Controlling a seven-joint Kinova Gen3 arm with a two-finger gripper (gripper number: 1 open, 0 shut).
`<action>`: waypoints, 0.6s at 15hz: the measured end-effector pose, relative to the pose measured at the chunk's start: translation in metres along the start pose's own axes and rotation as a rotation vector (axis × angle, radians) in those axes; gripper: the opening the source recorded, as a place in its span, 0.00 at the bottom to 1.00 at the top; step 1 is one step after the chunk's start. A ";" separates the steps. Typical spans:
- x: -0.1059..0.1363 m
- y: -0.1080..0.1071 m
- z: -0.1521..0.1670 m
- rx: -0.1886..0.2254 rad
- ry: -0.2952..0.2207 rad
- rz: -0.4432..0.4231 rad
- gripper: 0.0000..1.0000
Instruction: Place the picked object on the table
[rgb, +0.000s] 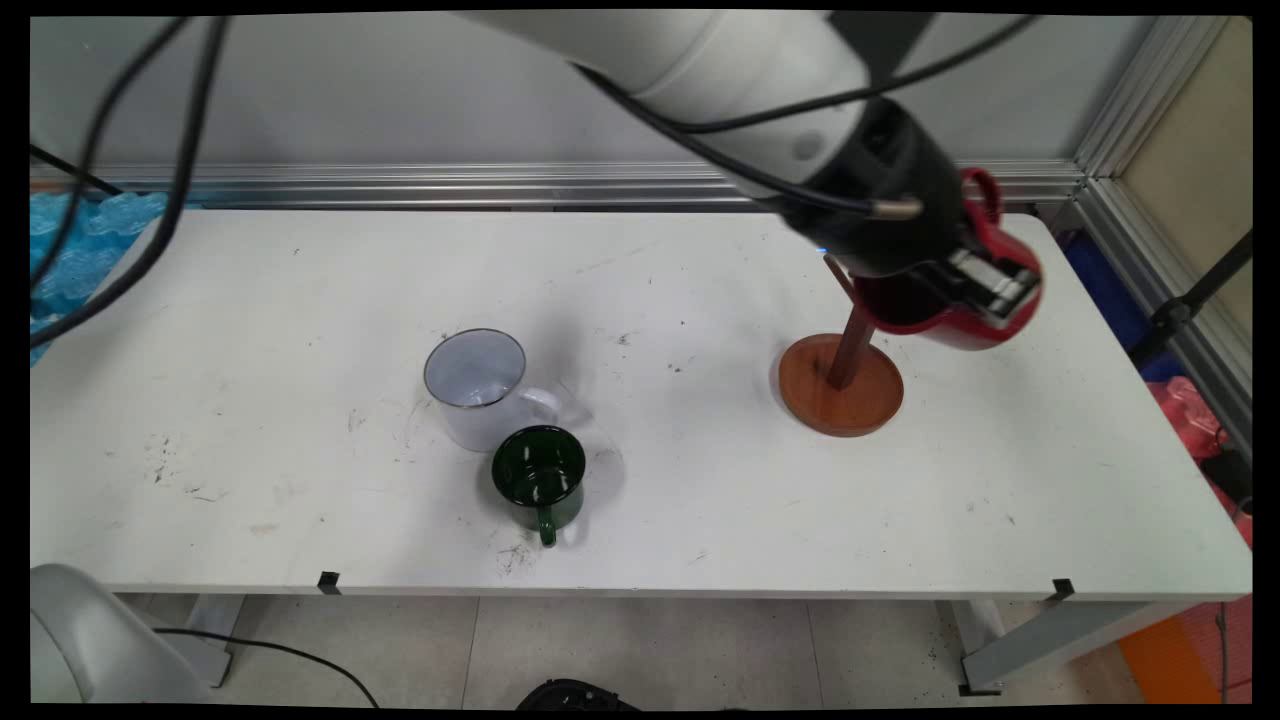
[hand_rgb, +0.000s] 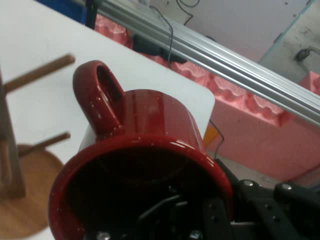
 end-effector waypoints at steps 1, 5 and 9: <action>-0.005 -0.003 -0.009 -0.001 -0.006 -0.008 0.00; -0.020 -0.016 -0.035 0.002 -0.019 -0.028 0.00; -0.037 -0.038 -0.064 0.018 -0.045 -0.042 0.00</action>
